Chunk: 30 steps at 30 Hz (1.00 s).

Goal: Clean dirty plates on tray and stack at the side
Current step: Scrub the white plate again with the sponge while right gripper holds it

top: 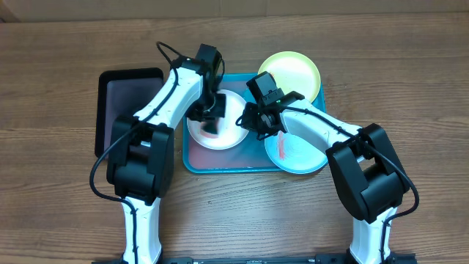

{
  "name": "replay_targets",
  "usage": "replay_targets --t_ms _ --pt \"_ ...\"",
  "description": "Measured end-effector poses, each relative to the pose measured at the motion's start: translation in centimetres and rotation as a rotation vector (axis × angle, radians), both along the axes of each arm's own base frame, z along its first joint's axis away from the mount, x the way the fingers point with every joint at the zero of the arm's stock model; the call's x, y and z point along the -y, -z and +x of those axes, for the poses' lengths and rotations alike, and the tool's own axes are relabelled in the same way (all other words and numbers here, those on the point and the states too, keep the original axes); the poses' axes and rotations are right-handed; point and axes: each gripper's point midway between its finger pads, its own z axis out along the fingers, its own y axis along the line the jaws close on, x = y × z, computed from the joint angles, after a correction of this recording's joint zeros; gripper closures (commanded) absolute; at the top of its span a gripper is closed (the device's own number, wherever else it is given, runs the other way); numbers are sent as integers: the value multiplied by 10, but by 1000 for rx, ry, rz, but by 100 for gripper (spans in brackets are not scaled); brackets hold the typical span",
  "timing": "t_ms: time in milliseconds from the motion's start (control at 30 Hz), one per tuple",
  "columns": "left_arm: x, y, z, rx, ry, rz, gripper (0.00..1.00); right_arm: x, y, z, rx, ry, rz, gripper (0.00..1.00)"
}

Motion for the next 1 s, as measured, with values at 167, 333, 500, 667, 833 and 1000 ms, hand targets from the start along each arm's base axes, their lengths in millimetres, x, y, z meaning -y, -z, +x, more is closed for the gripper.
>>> replay_targets --t_ms 167,333,500,667,833,1000 --pt "35 -8 21 95 46 -159 96 0 0 0 -1 -2 -1 96" --pt "20 -6 44 190 -52 -41 96 0 0 0 0 -2 0 96" --pt "-37 -2 42 209 -228 265 96 0 0 0 0 -2 -1 96" --pt "-67 -2 12 115 -257 427 96 0 0 0 2 -4 1 96" --pt "-41 4 -16 -34 -115 279 96 -1 0 -1 -1 -14 0 96" --pt "2 2 -11 -32 6 28 96 0 0 -2 -5 -13 -2 96"
